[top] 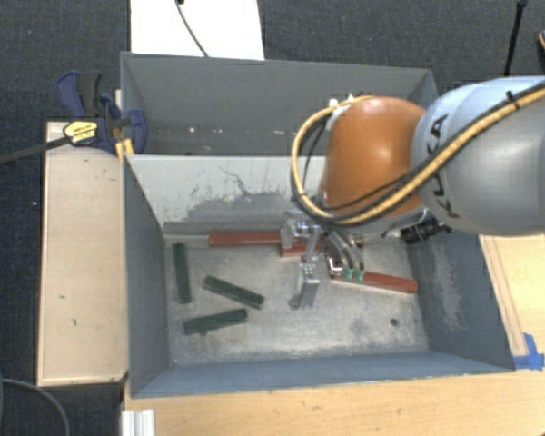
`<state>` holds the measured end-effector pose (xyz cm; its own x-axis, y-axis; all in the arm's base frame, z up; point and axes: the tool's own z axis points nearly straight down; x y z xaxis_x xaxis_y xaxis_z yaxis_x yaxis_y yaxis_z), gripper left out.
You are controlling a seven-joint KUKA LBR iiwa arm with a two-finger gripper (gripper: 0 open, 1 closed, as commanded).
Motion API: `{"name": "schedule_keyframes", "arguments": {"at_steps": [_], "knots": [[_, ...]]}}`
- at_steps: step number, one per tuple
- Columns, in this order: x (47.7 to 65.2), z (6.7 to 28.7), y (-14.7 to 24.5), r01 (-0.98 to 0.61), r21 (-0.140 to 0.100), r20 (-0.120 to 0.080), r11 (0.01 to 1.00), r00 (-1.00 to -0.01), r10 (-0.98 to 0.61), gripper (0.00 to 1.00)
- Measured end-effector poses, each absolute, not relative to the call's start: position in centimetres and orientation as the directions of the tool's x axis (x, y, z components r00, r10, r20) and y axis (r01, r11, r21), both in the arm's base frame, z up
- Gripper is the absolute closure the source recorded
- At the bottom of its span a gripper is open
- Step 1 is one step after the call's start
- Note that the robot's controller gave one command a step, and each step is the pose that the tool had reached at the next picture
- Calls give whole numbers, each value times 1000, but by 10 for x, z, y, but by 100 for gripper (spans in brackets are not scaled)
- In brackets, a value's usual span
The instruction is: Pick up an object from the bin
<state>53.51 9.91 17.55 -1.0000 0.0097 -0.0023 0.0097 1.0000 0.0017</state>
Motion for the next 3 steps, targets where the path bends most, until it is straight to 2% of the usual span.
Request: {"name": "schedule_keyframes", "arguments": {"at_steps": [1,2,3], "knots": [[544,68,128,39,0,5,999,-999,39,0],[546,73,127,43,1,-1,999,-999,43,100],[522,223,129,67,4,-9,998,-998,68,100]]}}
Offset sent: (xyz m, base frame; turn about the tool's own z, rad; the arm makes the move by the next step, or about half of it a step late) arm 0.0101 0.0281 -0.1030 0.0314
